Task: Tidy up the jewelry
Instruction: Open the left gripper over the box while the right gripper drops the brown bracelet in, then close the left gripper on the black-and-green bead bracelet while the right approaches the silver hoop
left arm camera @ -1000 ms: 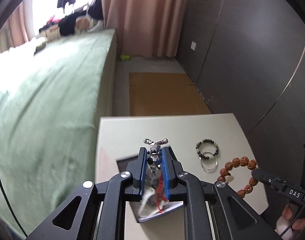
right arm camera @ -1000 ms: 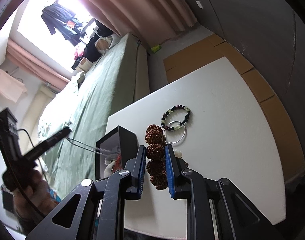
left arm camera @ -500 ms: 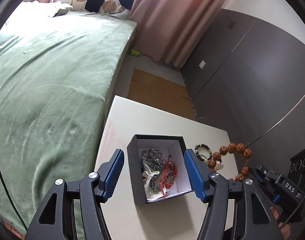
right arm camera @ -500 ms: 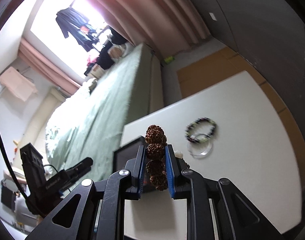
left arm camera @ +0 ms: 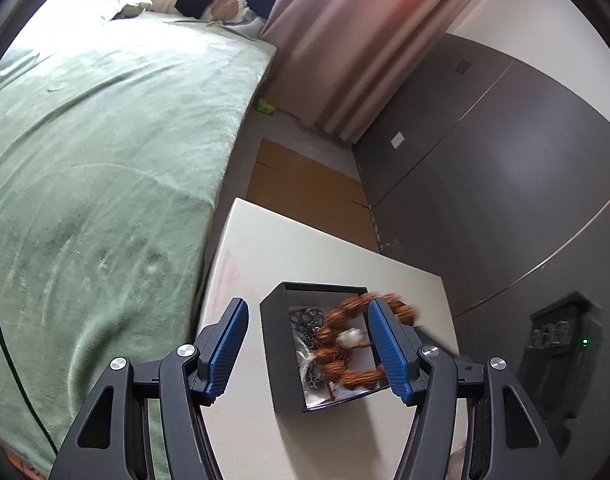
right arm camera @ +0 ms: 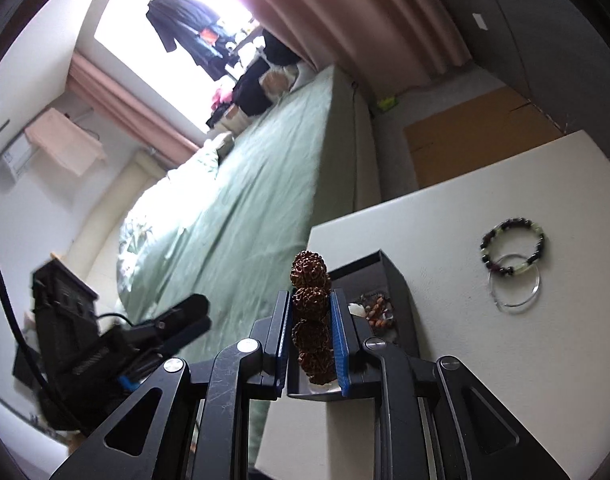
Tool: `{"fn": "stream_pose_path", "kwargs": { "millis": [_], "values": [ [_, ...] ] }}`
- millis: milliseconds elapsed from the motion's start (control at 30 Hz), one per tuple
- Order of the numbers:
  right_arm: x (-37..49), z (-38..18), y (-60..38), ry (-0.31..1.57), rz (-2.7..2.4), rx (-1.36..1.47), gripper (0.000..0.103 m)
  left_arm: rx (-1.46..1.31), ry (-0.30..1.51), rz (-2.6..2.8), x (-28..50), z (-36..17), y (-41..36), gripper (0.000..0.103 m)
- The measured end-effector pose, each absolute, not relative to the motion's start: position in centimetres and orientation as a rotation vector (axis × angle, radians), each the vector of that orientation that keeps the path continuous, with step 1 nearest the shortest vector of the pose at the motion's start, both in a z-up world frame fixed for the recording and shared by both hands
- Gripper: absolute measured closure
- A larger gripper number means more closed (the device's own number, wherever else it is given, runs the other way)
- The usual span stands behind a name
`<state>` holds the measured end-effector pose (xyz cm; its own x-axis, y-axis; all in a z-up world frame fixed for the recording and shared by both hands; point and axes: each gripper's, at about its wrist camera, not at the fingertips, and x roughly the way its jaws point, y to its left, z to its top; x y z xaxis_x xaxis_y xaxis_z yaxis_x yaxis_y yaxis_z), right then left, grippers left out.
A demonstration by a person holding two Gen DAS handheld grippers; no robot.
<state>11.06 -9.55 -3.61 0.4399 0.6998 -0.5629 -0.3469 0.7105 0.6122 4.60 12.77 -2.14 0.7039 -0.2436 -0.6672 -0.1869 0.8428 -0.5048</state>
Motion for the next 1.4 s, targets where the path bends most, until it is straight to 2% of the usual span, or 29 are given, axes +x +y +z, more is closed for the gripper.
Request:
{"fn": "stream_pose_path", "kwargs": {
  "millis": [67,200,367,433,700,1033,1200,1267,1400],
  "values": [
    [11.8,-4.6,-8.3,0.962,0.640,0.370,0.080,-0.576,0.800,-0.036,4.7,-2.1,12.5,0.040],
    [12.1,-4.9,-9.3,0.983,0.598,0.360,0.065,-0.569,0.806,-0.041,4.8,-2.2,11.9,0.040],
    [11.9,-3.7,-13.5,0.944,0.565,0.416,0.063,-0.541,0.818,-0.043,5.1,-2.4,10.3,0.040],
    [11.7,-3.6,-15.4,0.948,0.527,0.431,0.058,-0.527,0.819,-0.044,5.2,-2.4,9.2,0.040],
    [12.0,-4.1,-22.3,0.974,0.402,0.496,0.055,-0.451,0.852,-0.085,6.7,-2.7,4.1,0.040],
    [12.4,-4.7,-27.1,1.015,0.333,0.585,0.055,-0.310,0.984,-0.150,11.9,-3.5,-3.9,0.040],
    [12.7,-4.9,-29.1,1.013,0.307,0.617,0.055,-0.266,1.052,-0.140,14.9,-4.3,-6.1,0.049],
    [12.9,-5.1,-29.5,1.022,0.297,0.620,0.055,-0.256,1.083,-0.127,16.1,-5.0,-6.8,0.057],
    [13.5,-6.0,-30.0,1.052,0.271,0.635,0.055,-0.238,1.131,-0.099,17.9,-6.9,-7.9,0.063]
  ]
}}
